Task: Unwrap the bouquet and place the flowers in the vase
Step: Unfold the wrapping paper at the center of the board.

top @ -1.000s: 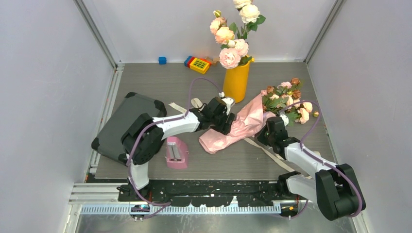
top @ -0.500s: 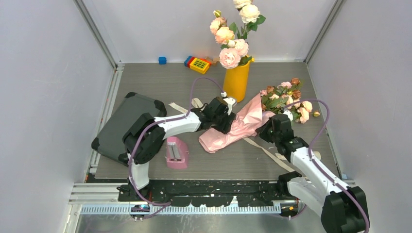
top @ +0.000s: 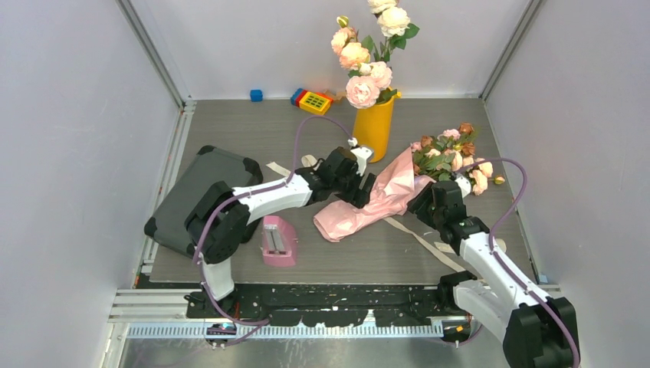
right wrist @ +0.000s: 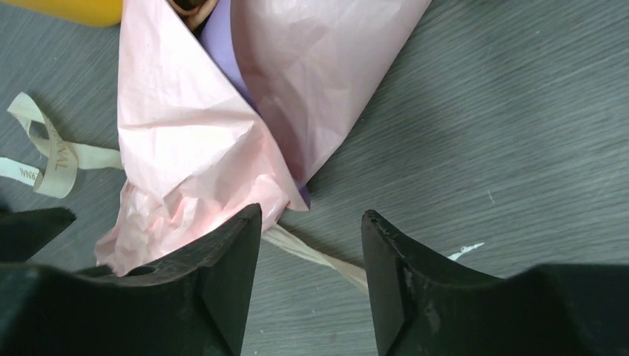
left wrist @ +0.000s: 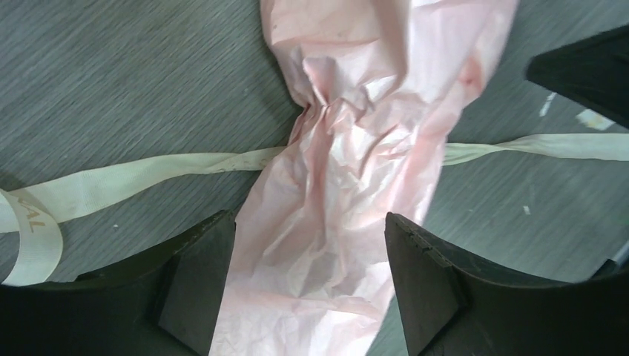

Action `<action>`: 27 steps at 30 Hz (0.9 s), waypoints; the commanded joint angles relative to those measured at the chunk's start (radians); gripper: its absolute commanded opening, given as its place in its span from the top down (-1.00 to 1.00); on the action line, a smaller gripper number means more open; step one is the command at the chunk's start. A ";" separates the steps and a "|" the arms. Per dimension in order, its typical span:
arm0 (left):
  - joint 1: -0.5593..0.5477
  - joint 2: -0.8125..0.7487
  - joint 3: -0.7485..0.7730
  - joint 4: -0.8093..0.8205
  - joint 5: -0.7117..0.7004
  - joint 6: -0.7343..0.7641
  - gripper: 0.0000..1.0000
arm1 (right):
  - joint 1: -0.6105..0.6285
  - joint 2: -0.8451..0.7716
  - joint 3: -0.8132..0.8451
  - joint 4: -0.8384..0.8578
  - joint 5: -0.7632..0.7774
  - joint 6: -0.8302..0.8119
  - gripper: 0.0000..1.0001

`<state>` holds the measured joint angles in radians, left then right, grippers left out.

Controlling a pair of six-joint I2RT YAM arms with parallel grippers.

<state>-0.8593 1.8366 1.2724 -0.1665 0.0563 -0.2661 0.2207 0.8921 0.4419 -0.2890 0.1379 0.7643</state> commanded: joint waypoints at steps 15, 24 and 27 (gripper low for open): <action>-0.004 0.047 0.017 0.055 0.059 -0.033 -0.60 | -0.043 0.181 -0.057 0.325 -0.106 -0.025 0.07; -0.004 0.092 0.040 0.049 0.076 -0.010 -0.24 | -0.043 0.222 -0.068 0.385 -0.181 -0.004 0.40; -0.004 0.103 0.048 0.044 0.069 -0.007 -0.15 | -0.043 0.230 -0.059 0.390 -0.220 -0.012 0.65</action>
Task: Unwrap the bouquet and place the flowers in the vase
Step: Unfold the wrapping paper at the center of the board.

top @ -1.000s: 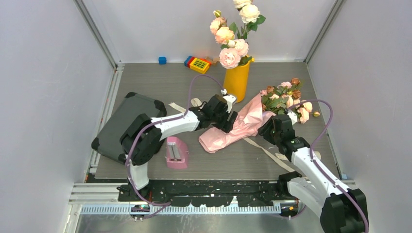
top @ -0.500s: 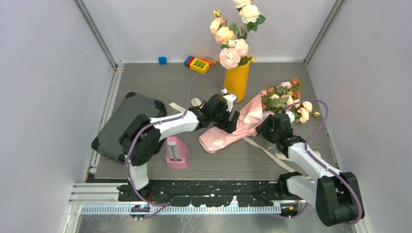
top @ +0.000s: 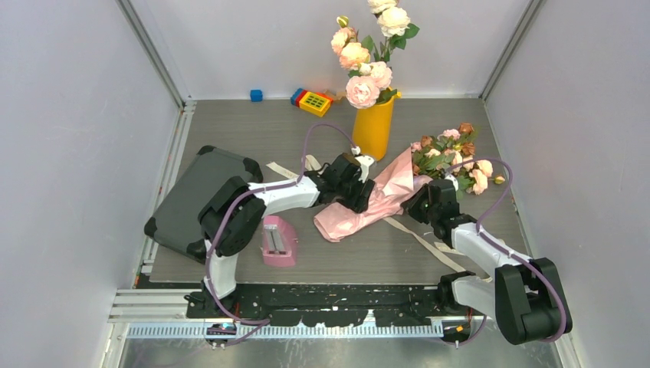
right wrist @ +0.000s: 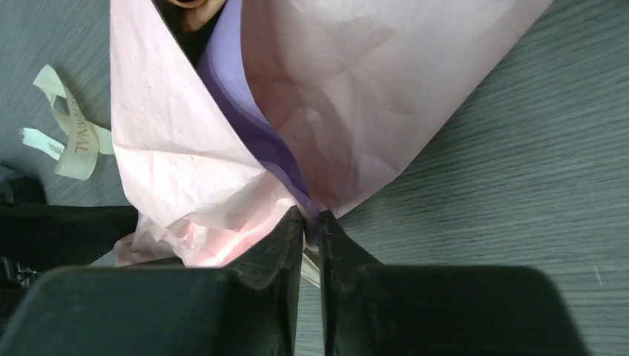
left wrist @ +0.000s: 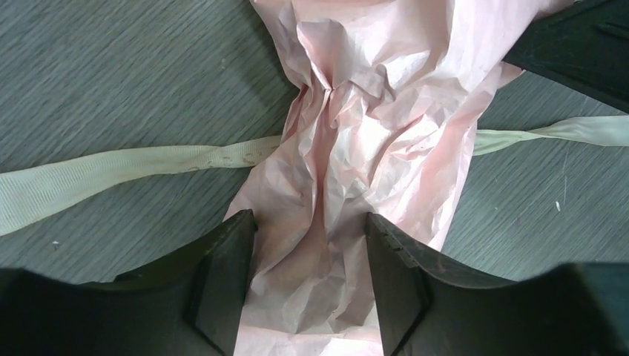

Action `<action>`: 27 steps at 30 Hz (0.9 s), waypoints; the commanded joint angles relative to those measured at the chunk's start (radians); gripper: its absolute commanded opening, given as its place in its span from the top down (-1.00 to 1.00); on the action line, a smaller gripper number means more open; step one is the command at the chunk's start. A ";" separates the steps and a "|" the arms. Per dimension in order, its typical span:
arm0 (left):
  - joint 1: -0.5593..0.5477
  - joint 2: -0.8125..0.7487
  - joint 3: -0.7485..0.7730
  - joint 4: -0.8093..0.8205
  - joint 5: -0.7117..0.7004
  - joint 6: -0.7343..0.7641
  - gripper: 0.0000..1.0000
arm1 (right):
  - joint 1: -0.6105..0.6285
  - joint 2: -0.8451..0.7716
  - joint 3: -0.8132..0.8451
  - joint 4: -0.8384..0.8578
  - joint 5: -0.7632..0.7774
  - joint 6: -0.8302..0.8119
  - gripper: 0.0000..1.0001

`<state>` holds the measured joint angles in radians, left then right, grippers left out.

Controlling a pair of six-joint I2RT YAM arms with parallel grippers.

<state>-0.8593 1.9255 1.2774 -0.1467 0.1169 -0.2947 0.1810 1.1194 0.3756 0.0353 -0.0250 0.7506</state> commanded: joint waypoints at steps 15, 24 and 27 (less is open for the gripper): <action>-0.004 -0.049 0.067 -0.008 -0.082 0.083 -0.17 | -0.003 -0.055 0.247 -0.289 -0.133 0.032 1.00; -0.004 -0.224 0.042 -0.059 -0.153 0.163 -0.55 | -0.004 -0.036 0.339 -0.386 -0.130 0.105 0.99; -0.008 -0.296 -0.010 -0.052 -0.077 0.152 -0.55 | -0.003 -0.041 0.379 -0.441 -0.100 0.143 1.00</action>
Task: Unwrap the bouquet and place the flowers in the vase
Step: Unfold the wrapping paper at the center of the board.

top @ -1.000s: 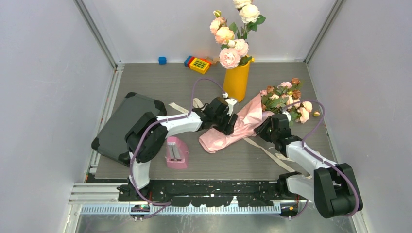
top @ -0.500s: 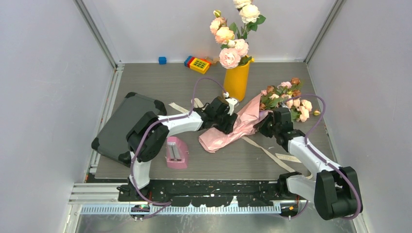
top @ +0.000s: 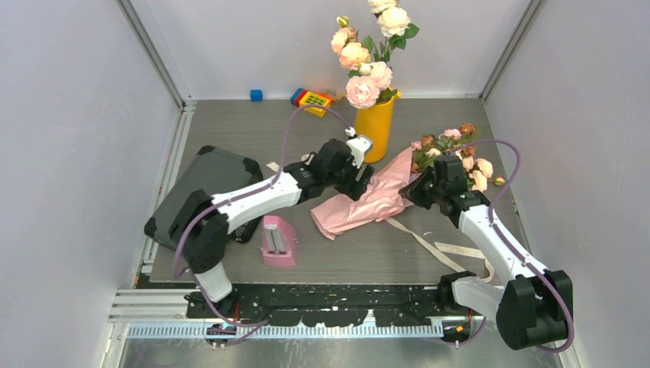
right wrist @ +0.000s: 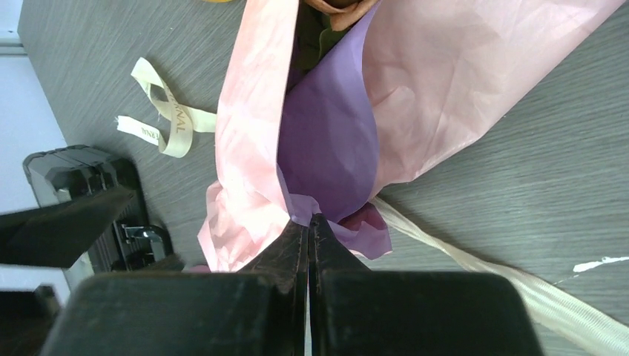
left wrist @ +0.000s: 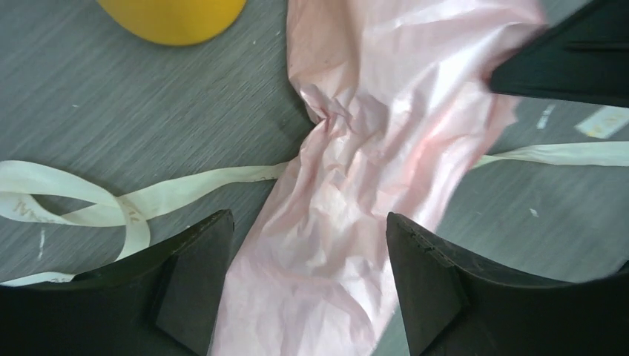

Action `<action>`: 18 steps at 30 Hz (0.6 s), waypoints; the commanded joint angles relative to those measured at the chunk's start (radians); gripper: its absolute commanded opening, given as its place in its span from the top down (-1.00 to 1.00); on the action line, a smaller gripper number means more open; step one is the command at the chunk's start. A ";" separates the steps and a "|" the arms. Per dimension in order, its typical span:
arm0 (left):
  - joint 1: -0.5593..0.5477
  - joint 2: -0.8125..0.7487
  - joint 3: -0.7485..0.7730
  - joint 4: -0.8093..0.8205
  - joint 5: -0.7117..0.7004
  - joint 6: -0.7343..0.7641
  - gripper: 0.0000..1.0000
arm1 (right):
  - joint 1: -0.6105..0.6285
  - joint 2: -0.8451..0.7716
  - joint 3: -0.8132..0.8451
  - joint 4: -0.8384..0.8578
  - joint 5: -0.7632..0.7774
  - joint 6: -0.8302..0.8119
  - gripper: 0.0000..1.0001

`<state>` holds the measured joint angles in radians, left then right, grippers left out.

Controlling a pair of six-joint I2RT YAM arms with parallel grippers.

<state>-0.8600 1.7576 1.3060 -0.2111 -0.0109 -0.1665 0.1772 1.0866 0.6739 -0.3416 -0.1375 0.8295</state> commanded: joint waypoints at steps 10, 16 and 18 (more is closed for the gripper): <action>-0.134 -0.260 -0.236 0.145 0.132 0.003 -0.55 | 0.001 -0.022 0.211 -0.251 0.119 0.137 1.00; -0.142 -0.271 -0.260 0.153 0.124 -0.030 -0.57 | 0.001 -0.034 0.221 -0.297 0.134 0.108 0.45; -0.143 -0.280 -0.273 0.160 0.117 -0.045 -0.58 | 0.001 -0.070 0.207 -0.322 0.179 0.098 0.15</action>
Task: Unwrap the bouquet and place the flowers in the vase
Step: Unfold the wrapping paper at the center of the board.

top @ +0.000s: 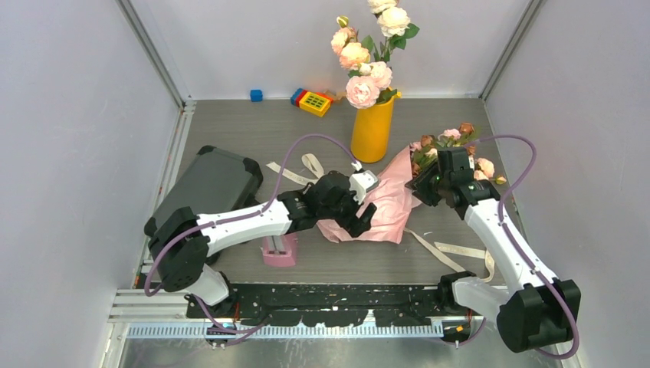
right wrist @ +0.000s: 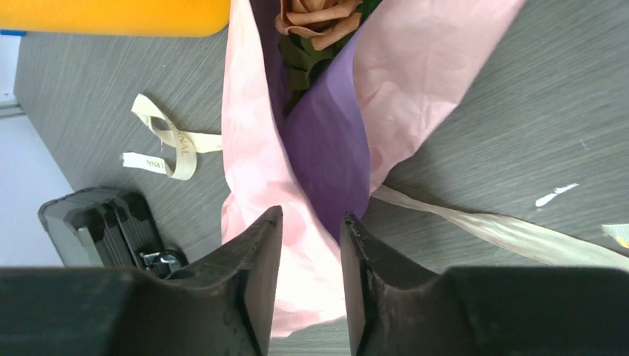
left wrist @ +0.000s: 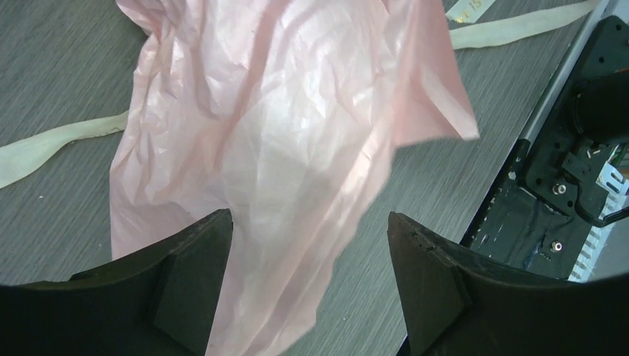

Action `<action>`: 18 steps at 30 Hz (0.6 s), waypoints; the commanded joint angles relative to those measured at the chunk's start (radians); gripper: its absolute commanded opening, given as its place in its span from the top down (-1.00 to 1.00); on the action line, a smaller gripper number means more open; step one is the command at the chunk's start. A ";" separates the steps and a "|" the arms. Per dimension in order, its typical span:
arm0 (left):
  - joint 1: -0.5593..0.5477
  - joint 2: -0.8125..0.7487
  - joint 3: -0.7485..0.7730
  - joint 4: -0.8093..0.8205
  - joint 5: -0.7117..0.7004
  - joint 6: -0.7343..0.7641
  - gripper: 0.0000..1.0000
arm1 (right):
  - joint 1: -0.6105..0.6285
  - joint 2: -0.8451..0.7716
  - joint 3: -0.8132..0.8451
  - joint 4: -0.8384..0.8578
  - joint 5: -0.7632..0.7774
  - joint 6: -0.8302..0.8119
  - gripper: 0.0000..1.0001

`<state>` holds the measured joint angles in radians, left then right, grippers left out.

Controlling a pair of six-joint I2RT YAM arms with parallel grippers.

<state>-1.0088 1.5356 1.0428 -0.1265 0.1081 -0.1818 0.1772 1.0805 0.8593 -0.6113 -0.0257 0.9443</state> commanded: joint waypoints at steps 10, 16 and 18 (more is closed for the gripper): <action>0.006 -0.071 -0.073 0.108 -0.002 -0.102 -0.61 | 0.001 -0.293 -0.105 -0.235 0.085 -0.029 -0.37; 0.006 -0.093 -0.088 0.112 0.007 -0.099 -0.62 | 0.001 -0.446 -0.216 -0.186 -0.079 0.003 -0.39; 0.006 -0.099 -0.093 0.112 0.008 -0.093 -0.62 | 0.001 -0.467 -0.258 -0.149 -0.117 0.021 -0.39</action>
<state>-1.0058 1.4963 0.9558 -0.0692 0.1070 -0.2760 0.1772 0.6605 0.6590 -0.8162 -0.0345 0.9318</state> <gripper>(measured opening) 0.809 0.692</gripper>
